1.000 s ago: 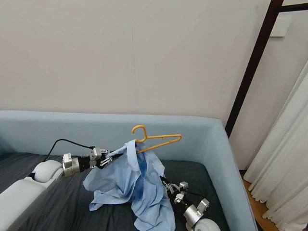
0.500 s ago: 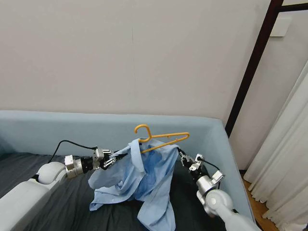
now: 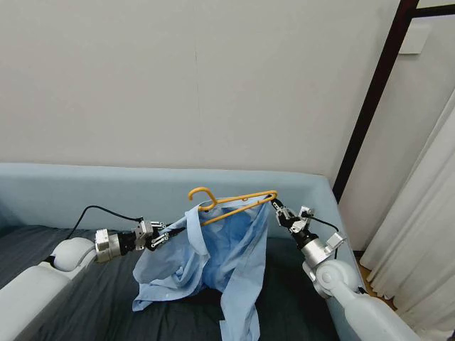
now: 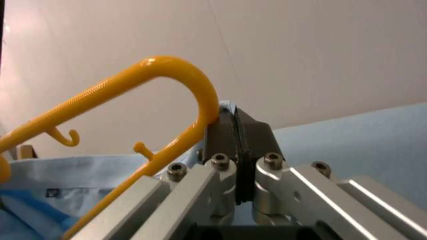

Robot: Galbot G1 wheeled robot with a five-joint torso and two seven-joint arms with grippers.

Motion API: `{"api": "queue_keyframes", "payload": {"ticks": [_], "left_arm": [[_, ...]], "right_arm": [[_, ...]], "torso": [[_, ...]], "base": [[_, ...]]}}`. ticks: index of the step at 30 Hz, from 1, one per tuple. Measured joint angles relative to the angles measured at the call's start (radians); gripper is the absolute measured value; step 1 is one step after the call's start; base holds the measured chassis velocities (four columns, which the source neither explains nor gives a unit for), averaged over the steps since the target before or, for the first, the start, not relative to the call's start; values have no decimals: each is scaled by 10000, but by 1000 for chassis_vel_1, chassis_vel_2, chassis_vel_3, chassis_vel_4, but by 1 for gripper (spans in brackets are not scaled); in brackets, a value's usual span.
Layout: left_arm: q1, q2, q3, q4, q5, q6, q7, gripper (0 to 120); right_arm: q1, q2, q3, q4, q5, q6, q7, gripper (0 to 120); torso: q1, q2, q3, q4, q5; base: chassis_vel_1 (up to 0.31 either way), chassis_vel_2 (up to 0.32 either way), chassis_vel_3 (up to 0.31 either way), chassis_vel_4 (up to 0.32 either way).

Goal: Pick up the clothes from the sofa and hang them on the clothes hanger.

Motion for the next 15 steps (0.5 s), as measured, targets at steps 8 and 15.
{"api": "queue_keyframes", "payload": {"ticks": [8, 15], "left_arm": [[-43, 62, -3, -59, -157, -19, 118, 7], [-42, 75, 2, -91, 106, -45, -81, 7]], "right_arm": [[1120, -7, -230, -2326, 646, 248, -2758, 0], [1158, -177, 2, -2444, 724, 174, -3677, 0]], "torso": [[0, 0, 0, 1, -1], [0, 0, -1, 0, 1]], "base": [[0, 0, 0, 0], [0, 0, 0, 0]]}}
